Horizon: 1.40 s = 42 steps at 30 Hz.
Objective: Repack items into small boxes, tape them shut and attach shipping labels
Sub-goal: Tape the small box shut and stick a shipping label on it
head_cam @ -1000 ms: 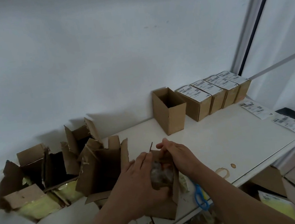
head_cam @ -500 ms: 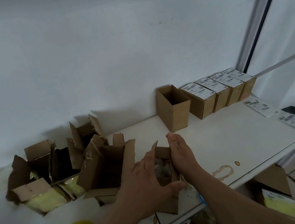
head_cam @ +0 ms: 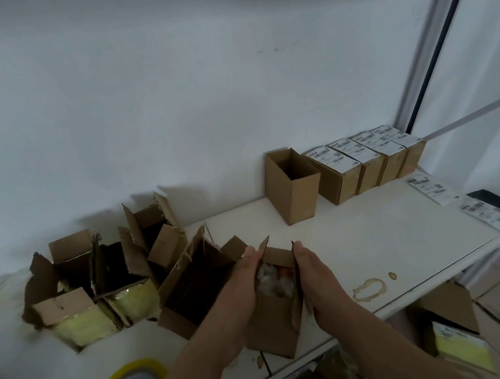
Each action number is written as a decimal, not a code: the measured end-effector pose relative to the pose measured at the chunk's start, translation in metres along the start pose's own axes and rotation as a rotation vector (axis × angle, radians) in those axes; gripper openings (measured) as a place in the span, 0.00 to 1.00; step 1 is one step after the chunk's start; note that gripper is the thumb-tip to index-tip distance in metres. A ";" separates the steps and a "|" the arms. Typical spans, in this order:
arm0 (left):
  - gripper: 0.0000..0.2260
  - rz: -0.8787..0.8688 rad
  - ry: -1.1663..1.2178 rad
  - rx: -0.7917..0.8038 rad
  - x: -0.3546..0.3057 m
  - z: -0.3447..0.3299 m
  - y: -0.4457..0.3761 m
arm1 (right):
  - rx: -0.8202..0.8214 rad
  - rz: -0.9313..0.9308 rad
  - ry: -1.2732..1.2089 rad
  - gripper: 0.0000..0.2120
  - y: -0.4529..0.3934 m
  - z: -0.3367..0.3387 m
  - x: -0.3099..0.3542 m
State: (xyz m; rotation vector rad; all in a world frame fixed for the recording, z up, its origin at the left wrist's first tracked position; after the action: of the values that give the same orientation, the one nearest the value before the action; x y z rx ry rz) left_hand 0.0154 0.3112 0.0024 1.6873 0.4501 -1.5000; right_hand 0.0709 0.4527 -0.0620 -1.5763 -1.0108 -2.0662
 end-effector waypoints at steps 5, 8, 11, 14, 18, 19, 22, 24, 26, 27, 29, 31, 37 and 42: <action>0.12 0.105 0.294 -0.002 0.012 0.004 0.008 | 0.085 0.004 -0.090 0.39 0.011 -0.008 0.005; 0.12 0.120 0.415 -0.030 0.016 0.008 -0.004 | 0.108 0.017 -0.136 0.28 0.012 -0.011 0.009; 0.14 0.179 0.470 -0.054 0.022 0.010 -0.010 | 0.133 0.023 -0.155 0.17 0.012 -0.014 0.009; 0.18 0.219 0.442 -0.052 0.029 0.006 -0.016 | 0.168 0.038 -0.144 0.16 0.008 -0.017 0.012; 0.17 0.193 0.360 -0.074 0.030 0.002 -0.021 | 0.158 0.045 -0.073 0.36 0.001 -0.023 0.011; 0.17 0.174 0.328 -0.091 0.031 0.002 -0.022 | 0.155 0.046 -0.039 0.40 -0.002 -0.024 0.010; 0.20 0.121 0.175 -0.109 0.035 0.001 -0.027 | 0.103 0.021 0.022 0.32 0.001 -0.022 0.011; 0.19 0.103 0.136 -0.129 0.036 -0.001 -0.026 | 0.122 -0.033 -0.030 0.32 0.006 -0.022 0.008; 0.18 0.085 0.150 -0.132 0.037 -0.003 -0.026 | 0.125 -0.005 -0.044 0.33 0.012 -0.024 0.004; 0.17 0.077 0.164 -0.129 0.037 -0.004 -0.027 | 0.115 0.033 -0.025 0.31 0.014 -0.024 0.003; 0.15 0.076 0.178 -0.133 0.035 -0.006 -0.025 | 0.096 0.074 0.003 0.27 0.014 -0.025 0.003; 0.12 0.093 0.195 -0.143 0.033 -0.006 -0.022 | 0.089 0.100 0.028 0.18 0.013 -0.027 0.006; 0.12 0.014 0.127 -0.189 0.042 -0.001 -0.026 | 0.136 0.097 0.127 0.28 0.009 -0.031 0.012; 0.12 -0.033 0.041 -0.243 0.044 -0.001 -0.030 | 0.178 0.104 0.184 0.29 0.005 -0.030 0.013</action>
State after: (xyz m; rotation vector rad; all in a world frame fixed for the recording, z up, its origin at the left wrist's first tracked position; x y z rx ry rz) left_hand 0.0047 0.3191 -0.0495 1.5275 0.6578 -1.3751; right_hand 0.0494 0.4293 -0.0519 -1.2969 -0.9940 -1.9512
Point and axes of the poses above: each hand's wrist, its own y-axis away from the middle knuckle, its own z-axis out of the back of the hand, x = y × z, the point moved 3 cm from there along -y, towards the middle knuckle, and after that the axes turned 2 degrees about y, right-handed, at the moved point
